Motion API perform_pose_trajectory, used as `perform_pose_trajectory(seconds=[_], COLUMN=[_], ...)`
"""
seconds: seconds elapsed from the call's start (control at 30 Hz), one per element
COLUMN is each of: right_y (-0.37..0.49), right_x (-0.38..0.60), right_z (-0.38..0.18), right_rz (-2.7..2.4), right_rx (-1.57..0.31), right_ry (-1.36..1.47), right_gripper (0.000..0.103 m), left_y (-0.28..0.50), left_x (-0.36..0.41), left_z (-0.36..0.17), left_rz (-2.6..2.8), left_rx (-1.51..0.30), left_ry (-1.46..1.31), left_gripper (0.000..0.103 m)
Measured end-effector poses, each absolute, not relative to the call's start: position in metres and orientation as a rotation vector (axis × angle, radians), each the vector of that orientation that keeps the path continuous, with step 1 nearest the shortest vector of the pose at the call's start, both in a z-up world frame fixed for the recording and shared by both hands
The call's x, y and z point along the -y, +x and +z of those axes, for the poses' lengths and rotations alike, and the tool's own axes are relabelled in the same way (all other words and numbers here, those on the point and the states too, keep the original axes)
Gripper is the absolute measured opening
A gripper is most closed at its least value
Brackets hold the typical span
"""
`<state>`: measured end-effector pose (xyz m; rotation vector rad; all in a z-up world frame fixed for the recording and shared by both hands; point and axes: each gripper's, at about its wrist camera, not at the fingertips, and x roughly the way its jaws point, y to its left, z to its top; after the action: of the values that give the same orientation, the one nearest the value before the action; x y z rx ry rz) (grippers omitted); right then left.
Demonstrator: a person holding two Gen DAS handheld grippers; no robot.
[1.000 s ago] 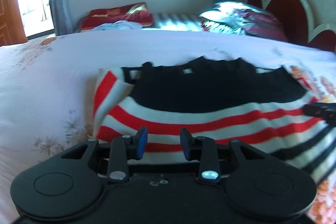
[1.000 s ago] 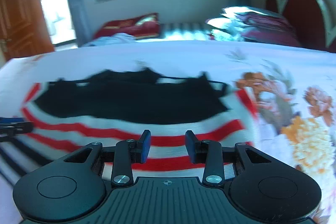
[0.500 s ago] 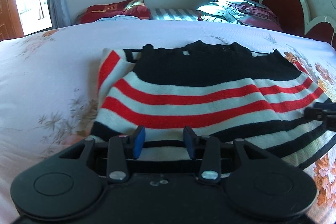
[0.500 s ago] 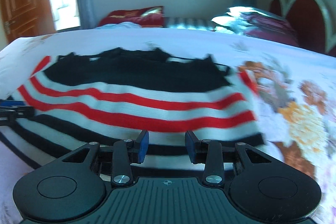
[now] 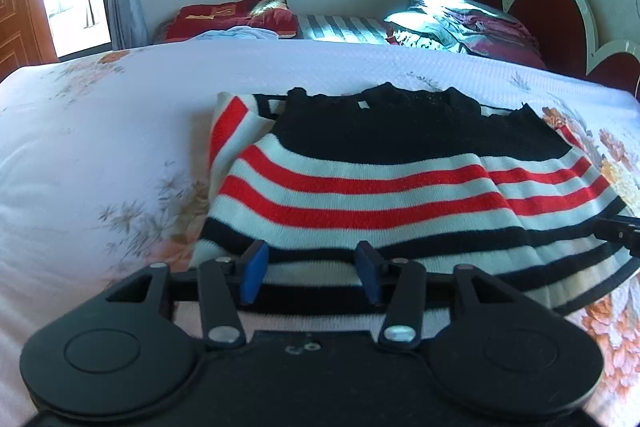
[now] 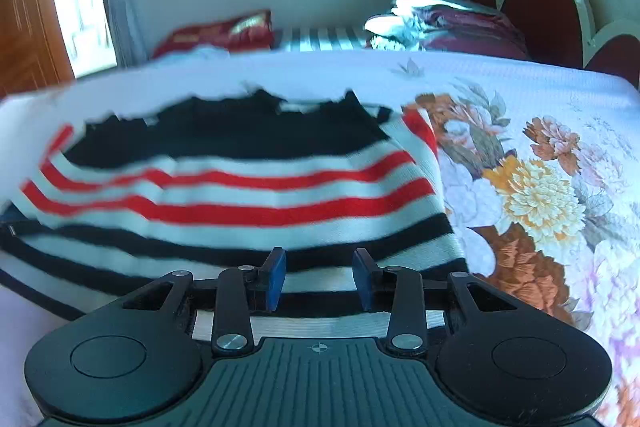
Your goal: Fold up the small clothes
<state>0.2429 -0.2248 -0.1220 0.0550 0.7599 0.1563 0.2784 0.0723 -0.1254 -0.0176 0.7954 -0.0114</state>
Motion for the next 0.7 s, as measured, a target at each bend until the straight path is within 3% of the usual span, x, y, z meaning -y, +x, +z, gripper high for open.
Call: perform_pose_trajectory(seconds=[0.17, 0.5, 0.7], right_y=[0.237, 0.230, 0.238], right_x=[0.201, 0.169, 0.159], right_z=[-0.131, -0.116, -0.137], right_rz=[0.182, 0.212, 0.263], right_rx=[-0.824, -0.771, -0.804], right_ry=[-0.020, 0.026, -0.052], right_gripper=[0.037, 0.037, 0.037], left_y=[0.263, 0.267, 0.268], left_x=[-0.078, -0.071, -0.077], left_z=[-0.123, -0.123, -0.141], left_rz=[0.001, -0.010, 0.042], left_rx=[-0.803, -0.788, -0.817], left_ry=[-0.046, -0.040, -0.056], left_gripper=[0.055, 0.056, 0.058])
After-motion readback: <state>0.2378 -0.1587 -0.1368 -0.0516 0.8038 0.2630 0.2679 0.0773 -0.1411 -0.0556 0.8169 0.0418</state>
